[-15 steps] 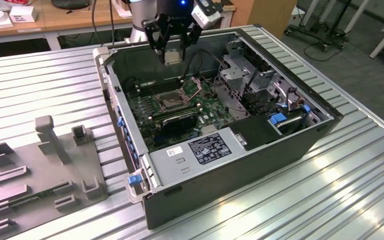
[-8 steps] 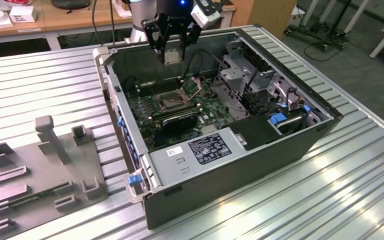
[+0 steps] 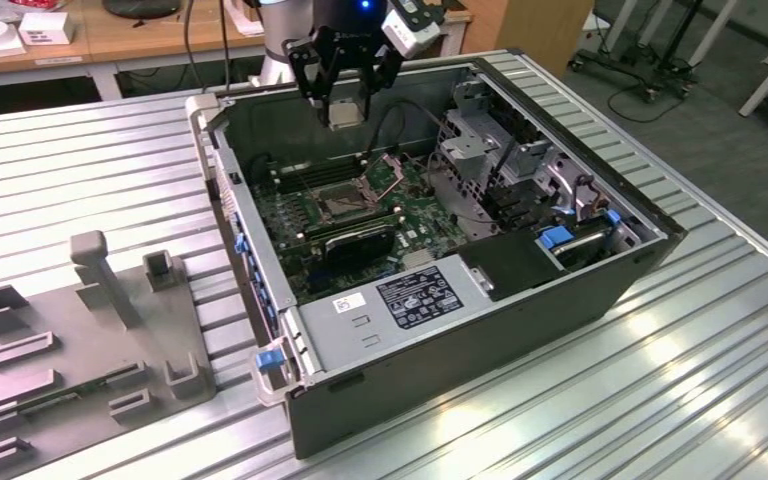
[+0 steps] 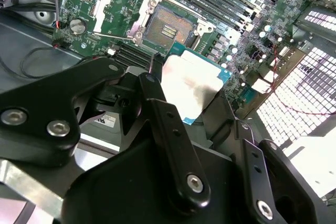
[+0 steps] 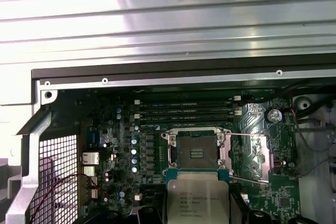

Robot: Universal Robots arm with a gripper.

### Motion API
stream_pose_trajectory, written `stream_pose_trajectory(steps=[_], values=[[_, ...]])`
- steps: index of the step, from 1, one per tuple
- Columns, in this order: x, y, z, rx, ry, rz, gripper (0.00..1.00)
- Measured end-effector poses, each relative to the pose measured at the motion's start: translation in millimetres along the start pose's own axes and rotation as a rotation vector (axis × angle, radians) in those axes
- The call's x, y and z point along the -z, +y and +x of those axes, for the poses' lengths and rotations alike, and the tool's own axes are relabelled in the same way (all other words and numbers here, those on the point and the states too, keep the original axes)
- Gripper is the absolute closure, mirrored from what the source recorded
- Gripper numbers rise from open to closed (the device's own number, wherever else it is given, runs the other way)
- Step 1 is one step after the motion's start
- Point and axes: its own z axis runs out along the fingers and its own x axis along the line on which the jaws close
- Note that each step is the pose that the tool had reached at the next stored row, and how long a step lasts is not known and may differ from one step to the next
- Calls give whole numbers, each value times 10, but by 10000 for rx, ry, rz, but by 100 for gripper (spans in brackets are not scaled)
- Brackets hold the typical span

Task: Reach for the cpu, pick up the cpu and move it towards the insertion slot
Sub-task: 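Pick up the cpu and move it towards the insertion slot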

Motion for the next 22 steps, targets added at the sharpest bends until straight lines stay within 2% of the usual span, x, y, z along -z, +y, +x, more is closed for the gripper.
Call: stream_pose_trajectory(steps=[5, 9, 12, 17, 22], values=[[-2, 43, -10, 1, -1, -1, 45], [-4, 96, -51, 1, 0, -1, 45], [-3, 134, -56, 1, -1, -1, 45], [36, 163, -55, 1, -1, -2, 45], [43, 188, -54, 22, 1, 0, 45]])
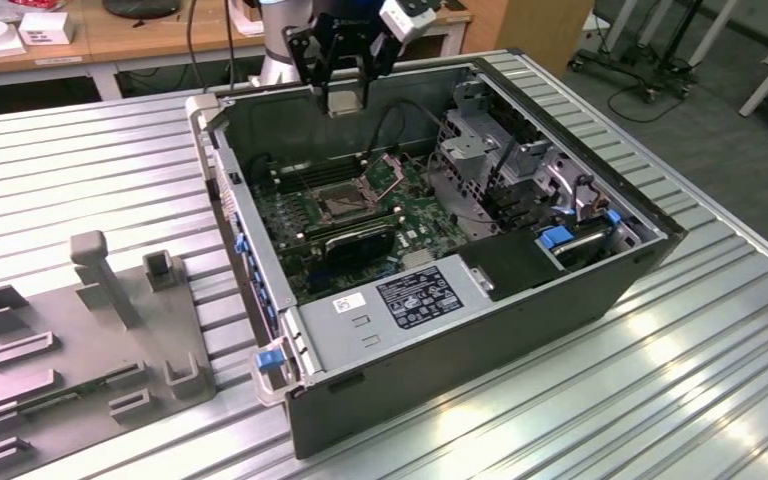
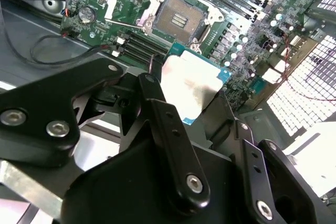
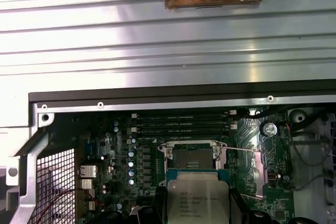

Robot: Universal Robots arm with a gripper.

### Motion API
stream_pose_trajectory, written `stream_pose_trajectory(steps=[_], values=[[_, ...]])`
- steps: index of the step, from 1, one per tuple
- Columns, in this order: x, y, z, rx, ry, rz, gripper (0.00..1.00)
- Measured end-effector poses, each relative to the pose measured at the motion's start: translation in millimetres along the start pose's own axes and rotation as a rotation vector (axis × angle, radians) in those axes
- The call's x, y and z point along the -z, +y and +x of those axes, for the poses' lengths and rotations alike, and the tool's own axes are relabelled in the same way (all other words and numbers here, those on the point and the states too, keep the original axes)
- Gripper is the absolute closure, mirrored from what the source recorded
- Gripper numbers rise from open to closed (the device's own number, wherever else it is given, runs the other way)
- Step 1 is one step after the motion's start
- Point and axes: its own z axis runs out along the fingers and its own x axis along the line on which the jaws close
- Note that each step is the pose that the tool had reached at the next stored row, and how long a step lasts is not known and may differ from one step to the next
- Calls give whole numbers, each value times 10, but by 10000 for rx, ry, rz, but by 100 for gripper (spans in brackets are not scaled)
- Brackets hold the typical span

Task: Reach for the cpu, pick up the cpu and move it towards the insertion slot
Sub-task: 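Pick up the cpu and move it towards the insertion slot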

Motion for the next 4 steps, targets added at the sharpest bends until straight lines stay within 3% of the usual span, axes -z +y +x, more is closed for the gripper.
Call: stream_pose_trajectory(steps=[4], values=[[0, 0, 0, 5, 0, -1, 45]])
